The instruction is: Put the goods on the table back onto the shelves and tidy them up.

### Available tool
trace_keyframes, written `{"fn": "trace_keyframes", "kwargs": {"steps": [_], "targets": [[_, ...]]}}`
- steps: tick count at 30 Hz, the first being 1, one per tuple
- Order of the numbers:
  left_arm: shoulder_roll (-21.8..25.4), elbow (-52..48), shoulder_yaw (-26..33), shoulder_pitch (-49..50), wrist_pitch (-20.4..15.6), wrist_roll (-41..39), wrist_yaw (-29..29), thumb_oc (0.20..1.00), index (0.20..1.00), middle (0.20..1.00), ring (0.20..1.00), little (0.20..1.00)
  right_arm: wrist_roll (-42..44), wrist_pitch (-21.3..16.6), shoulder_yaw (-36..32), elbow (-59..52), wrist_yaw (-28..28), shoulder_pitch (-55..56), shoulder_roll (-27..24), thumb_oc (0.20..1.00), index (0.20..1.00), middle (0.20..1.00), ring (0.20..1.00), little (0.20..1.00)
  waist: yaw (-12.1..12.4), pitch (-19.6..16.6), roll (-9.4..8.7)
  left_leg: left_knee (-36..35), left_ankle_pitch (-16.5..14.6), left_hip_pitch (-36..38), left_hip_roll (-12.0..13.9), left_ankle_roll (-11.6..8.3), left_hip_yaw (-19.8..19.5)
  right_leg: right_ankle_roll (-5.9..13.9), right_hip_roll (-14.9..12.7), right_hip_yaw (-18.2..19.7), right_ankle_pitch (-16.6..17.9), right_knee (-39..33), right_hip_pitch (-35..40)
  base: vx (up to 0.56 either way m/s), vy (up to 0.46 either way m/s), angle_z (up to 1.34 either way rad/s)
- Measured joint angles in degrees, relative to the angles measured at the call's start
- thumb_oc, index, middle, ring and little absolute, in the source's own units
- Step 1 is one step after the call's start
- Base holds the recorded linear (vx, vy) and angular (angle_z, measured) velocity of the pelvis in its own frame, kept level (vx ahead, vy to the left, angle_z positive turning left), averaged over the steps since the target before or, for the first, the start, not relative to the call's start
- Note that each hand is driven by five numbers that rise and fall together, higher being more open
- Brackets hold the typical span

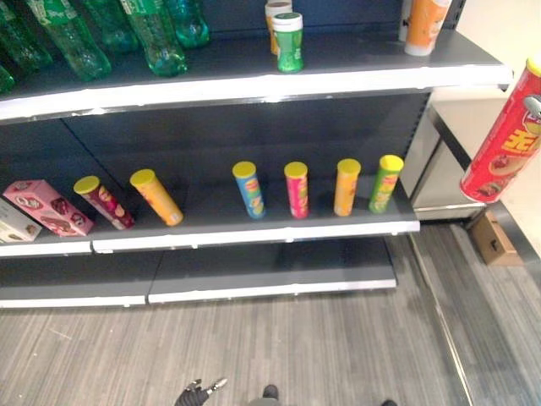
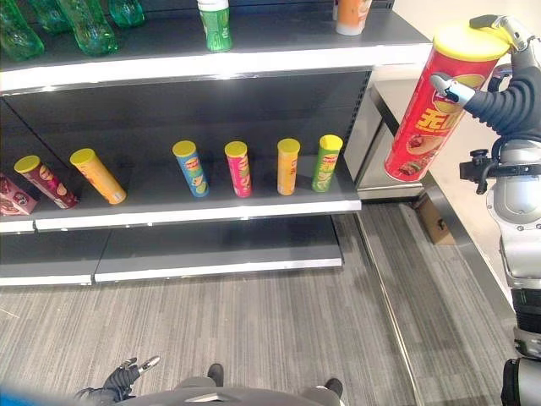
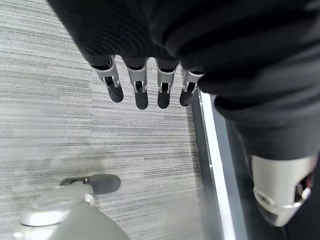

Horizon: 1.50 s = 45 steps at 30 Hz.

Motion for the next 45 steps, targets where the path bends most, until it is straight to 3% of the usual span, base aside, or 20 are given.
{"fn": "trace_keyframes", "kwargs": {"steps": [2, 4, 6, 7, 8, 10, 11, 12, 14, 18, 23, 25, 29, 31, 33, 35, 39, 43, 44, 45], "targets": [[0.2, 1.7, 0.1, -0.3, -0.1, 0.2, 0.1, 1.0, 1.0, 1.0, 1.0, 1.0, -0.7, 1.4, 0.6, 0.0, 0.0, 1.7, 1.1, 0.2, 0.2, 0.2, 0.2, 0.2, -0.4, -0.2, -1.49, 3.5, -1.8, -1.2, -3.3, 2.01, 0.7, 0.94, -3.3, 1.1, 0.9, 0.9, -0.6, -0.12, 0.428, 0.08], [-0.1, 3.8, 0.0, -1.3, 0.0, 1.2, 0.1, 1.0, 1.0, 1.0, 1.0, 1.0, -0.9, 2.2, 0.9, -0.2, 0.0, 3.1, 1.2, 0.2, 0.2, 0.2, 0.2, 0.2, -1.8, -0.2, -1.77, 6.7, -3.3, -2.9, -5.8, 4.61, 1.1, -0.6, -6.5, 1.5, 3.1, 2.3, -0.2, 0.0, 0.268, 0.3], [1.1, 3.7, -1.6, -1.6, 0.0, 2.2, 0.1, 1.0, 1.0, 1.0, 1.0, 1.0, -2.8, 2.9, 1.1, -0.9, 0.1, 4.6, 0.9, 0.2, 0.2, 0.2, 0.2, 0.2, -3.3, -0.4, -1.56, 6.1, -2.8, -2.3, -8.0, 8.55, -0.3, -2.52, -9.4, 12.2, 6.4, 10.4, -5.3, 0.02, 0.27, 0.4], [1.7, 3.9, -2.9, -1.9, 0.1, 2.4, 0.1, 1.0, 1.0, 1.0, 1.0, 1.0, -2.8, 2.8, 1.4, -1.4, 0.1, 5.4, 0.8, 0.2, 0.2, 0.2, 0.2, 0.2, -4.0, -0.3, -1.67, 4.5, -1.7, -1.7, -8.1, 9.71, -1.6, 0.16, -6.9, 20.4, 2.1, 13.9, -8.1, 0.07, 0.159, 0.38], [2.2, 3.9, -3.4, -2.4, 0.3, 2.4, 0.1, 1.0, 1.0, 1.0, 1.0, 1.0, -2.8, 2.7, 1.4, -1.8, 0.3, 6.2, 0.7, 0.2, 0.2, 0.2, 0.2, 0.2, -4.7, -0.1, -1.44, 2.5, -0.3, -1.1, -7.5, 10.64, -2.8, 0.46, -2.4, 25.8, -3.1, 14.0, -9.0, 0.07, 0.104, 0.5], [2.6, 3.2, -3.4, -2.6, 0.3, 2.4, -0.3, 1.0, 1.0, 1.0, 1.0, 1.0, -2.8, 2.8, 1.3, -2.0, 0.4, 6.3, 0.6, 0.2, 0.2, 0.2, 0.2, 0.2, -6.2, 0.3, -1.3, -2.9, 3.0, 1.5, -6.5, 10.66, -4.4, 0.73, 7.8, 31.3, -8.3, 12.0, -9.6, 0.06, 0.036, 0.5], [2.7, 2.7, -3.4, -2.4, 0.3, 2.4, -0.4, 1.0, 1.0, 1.0, 1.0, 1.0, -2.7, 2.8, 1.3, -2.2, 0.4, 6.3, 0.6, 0.2, 0.2, 0.2, 0.2, 0.2, -6.3, 0.1, -1.99, -4.4, 3.4, 2.4, -7.1, 10.75, -4.6, 0.34, 10.1, 30.1, -8.3, 10.9, -9.4, 0.06, 0.009, 0.45], [2.3, 2.0, -3.8, -2.1, 0.3, 2.4, -0.5, 1.0, 1.0, 1.0, 1.0, 1.0, -2.7, 1.9, 1.1, -2.7, 0.4, 6.2, 0.3, 0.2, 0.2, 0.2, 0.2, 0.2, -6.8, -0.6, -2.71, -4.8, 3.2, 2.7, -8.1, 10.43, -5.5, -3.87, 12.0, 28.2, -8.1, 9.2, -9.0, 0.06, 0.007, 0.35], [2.2, 1.5, -4.7, -2.4, 0.4, 2.4, -0.7, 1.0, 1.0, 1.0, 1.0, 1.0, -2.7, 1.1, 1.0, -2.6, 0.5, 5.7, -1.8, 0.2, 0.2, 0.2, 0.2, 0.2, -6.9, -0.3, -2.13, -5.2, 4.2, 2.8, -7.2, 9.9, -6.3, -3.33, 14.2, 27.3, -7.7, 6.5, -8.0, 0.06, -0.019, 0.25], [0.9, 0.2, -4.5, -2.2, 0.3, 2.4, -0.8, 1.0, 1.0, 1.0, 1.0, 1.0, -2.6, 1.2, 0.5, -2.3, 0.6, 4.9, -3.8, 0.2, 0.2, 0.2, 0.2, 0.2, -6.7, 0.2, -0.36, -5.0, 4.1, 3.2, -4.9, 6.39, -7.9, -5.99, 17.1, 24.8, -5.8, -0.1, -2.9, 0.1, -0.128, 0.27], [0.6, -0.2, -4.4, -2.2, 0.4, 2.5, -1.7, 1.0, 1.0, 1.0, 1.0, 1.0, -2.6, 1.1, -1.3, -2.5, 1.0, 4.9, -3.8, 0.2, 0.2, 0.2, 0.2, 0.2, -6.9, 0.7, -0.63, -2.0, 2.7, 2.6, -3.4, 3.32, -7.8, -7.53, 19.5, 23.4, -4.2, -5.1, 0.7, 0.06, -0.105, 0.11], [0.8, -0.5, -3.3, -3.0, 0.4, 2.5, -1.8, 1.0, 1.0, 1.0, 1.0, 1.0, -2.5, 1.0, -1.5, -3.4, 2.2, 5.0, -3.7, 0.2, 0.2, 0.2, 0.2, 0.2, -6.7, 2.4, -2.49, 8.3, 1.6, -1.3, -3.8, 1.33, -6.7, -9.88, 18.6, 23.0, -4.8, -5.4, 1.8, 0.01, -0.034, 0.07], [0.4, -1.0, -2.9, -3.8, 0.5, 2.4, -1.8, 1.0, 1.0, 1.0, 1.0, 1.0, -2.2, -0.1, -3.1, -5.7, 3.0, 4.4, -3.8, 0.2, 0.2, 0.2, 0.2, 0.2, -6.4, 5.0, -2.07, 24.3, 1.2, -9.0, -2.5, -0.03, -5.0, -12.14, 19.3, 22.4, -5.2, -4.6, 2.7, 0.06, 0.034, 0.05], [0.5, -1.3, -3.0, -2.9, 0.6, 2.4, -1.8, 1.0, 1.0, 1.0, 1.0, 1.0, -2.2, -0.1, -3.2, -6.6, 3.0, 4.5, -3.7, 0.2, 0.2, 0.2, 0.2, 0.2, -6.9, 5.2, -1.94, 24.8, 0.0, -9.5, 0.1, -0.79, -4.3, -12.6, 19.7, 21.8, -5.0, -5.4, 3.8, 0.1, 0.139, -0.04], [0.5, -1.3, -3.4, -2.9, 0.6, 2.4, -1.8, 1.0, 1.0, 1.0, 1.0, 1.0, -2.2, -0.2, -3.1, -7.3, 3.0, 4.2, -3.7, 0.2, 0.2, 0.2, 0.2, 0.2, -7.3, 5.2, -1.75, 18.3, 0.0, -7.9, 3.8, -0.98, -4.8, -12.62, 19.8, 22.2, -5.1, -5.4, 3.2, 0.09, 0.251, -0.06], [0.5, -1.2, -4.5, -3.5, 0.4, 2.4, -1.7, 1.0, 1.0, 1.0, 1.0, 1.0, -1.9, -0.3, -2.8, -7.1, 3.0, 3.9, -3.7, 0.2, 0.2, 0.2, 0.2, 0.2, -8.2, 4.8, -0.74, 0.7, 1.2, -4.1, 10.6, -2.7, -9.2, -11.88, 19.9, 23.5, -5.2, -4.2, 1.0, 0.14, 0.386, -0.11], [0.3, -0.8, -4.5, -5.0, 0.3, 2.3, -1.7, 1.0, 1.0, 1.0, 1.0, 1.0, -1.8, -0.4, -2.0, -5.9, 2.9, 4.0, -3.7, 0.2, 0.2, 0.2, 0.2, 0.2, -7.8, 4.3, 0.93, -6.1, 1.8, -3.9, 16.2, -4.16, -15.1, -9.09, 19.0, 26.3, -6.1, -2.9, -0.2, 0.13, 0.334, -0.25], [-0.1, -1.2, -4.9, -4.7, 0.2, 1.9, -1.6, 1.0, 1.0, 1.0, 1.0, 1.0, -1.7, -0.5, -2.1, -5.9, 2.9, 4.2, -4.0, 0.2, 0.2, 0.2, 0.2, 0.2, -7.7, 3.5, 2.99, -2.2, 1.7, -3.8, 11.3, -4.39, -18.4, -5.24, 16.2, 28.3, -5.1, -4.1, 1.4, 0.13, 0.454, -0.31], [-1.2, -0.1, -5.0, -4.8, 0.0, 1.9, -1.6, 1.0, 1.0, 1.0, 1.0, 1.0, -1.8, -0.4, -3.4, -5.9, 2.8, 5.6, -4.6, 0.2, 0.2, 0.2, 0.2, 0.2, -8.6, 2.2, 5.37, -0.6, 2.3, -3.9, 6.2, -3.51, -18.4, -2.29, 13.7, 28.0, -5.5, -5.0, 3.1, 0.13, 0.543, -0.09], [-0.6, -0.4, -4.6, -4.8, -0.1, 1.9, -1.5, 1.0, 1.0, 1.0, 1.0, 1.0, -1.8, -0.6, -3.4, -5.9, 2.5, 6.7, -2.7, 0.2, 0.2, 0.2, 0.2, 0.2, -8.5, 1.9, 3.88, -0.2, 2.7, -3.3, 3.7, -3.39, -17.8, -2.04, 11.4, 28.5, -5.7, -4.8, 3.6, 0.05, 0.492, 0.05]]}}
